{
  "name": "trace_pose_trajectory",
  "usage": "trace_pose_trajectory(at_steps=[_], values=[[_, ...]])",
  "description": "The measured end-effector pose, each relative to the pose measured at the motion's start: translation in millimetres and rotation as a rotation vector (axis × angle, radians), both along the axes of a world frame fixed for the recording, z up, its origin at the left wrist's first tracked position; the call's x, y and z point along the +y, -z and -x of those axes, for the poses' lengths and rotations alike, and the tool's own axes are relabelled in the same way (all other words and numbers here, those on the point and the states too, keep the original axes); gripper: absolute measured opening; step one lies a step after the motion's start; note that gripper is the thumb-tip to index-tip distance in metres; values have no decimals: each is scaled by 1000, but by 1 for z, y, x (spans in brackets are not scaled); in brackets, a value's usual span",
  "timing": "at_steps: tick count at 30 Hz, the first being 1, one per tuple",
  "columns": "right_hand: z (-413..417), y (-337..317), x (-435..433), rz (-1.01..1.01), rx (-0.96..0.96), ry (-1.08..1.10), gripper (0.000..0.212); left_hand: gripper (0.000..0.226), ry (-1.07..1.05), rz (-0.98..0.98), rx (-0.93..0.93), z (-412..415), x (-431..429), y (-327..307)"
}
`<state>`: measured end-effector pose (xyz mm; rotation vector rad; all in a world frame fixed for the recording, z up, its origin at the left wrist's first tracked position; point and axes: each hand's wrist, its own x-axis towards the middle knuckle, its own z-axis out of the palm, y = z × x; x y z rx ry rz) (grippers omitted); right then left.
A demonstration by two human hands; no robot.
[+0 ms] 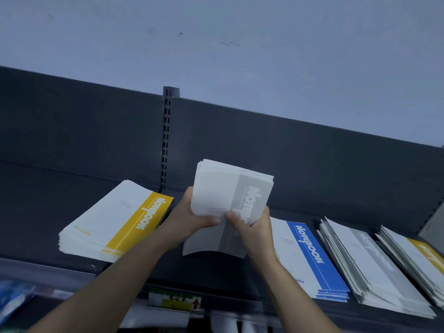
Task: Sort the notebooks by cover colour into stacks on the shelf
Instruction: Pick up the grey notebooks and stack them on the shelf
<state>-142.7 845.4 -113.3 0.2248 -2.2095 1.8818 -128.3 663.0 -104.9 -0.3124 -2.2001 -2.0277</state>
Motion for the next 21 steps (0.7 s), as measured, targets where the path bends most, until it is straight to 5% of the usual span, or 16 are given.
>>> trace_pose_trajectory(at_steps=[7,11,16,21], values=[[-6,8,6,-179,-20,-13,61,59,-34,167,-3,-5,0,9],[-2,8,12,-306,-51,-14,59,67,-167,339,-89,-1,1,-1],[0,-1,7,-331,-137,-103,36,54,-105,233,-283,-1,-5,-13],[-1,5,-2,-307,-342,-67,59,43,-217,389,-371,-7,-7,-12]])
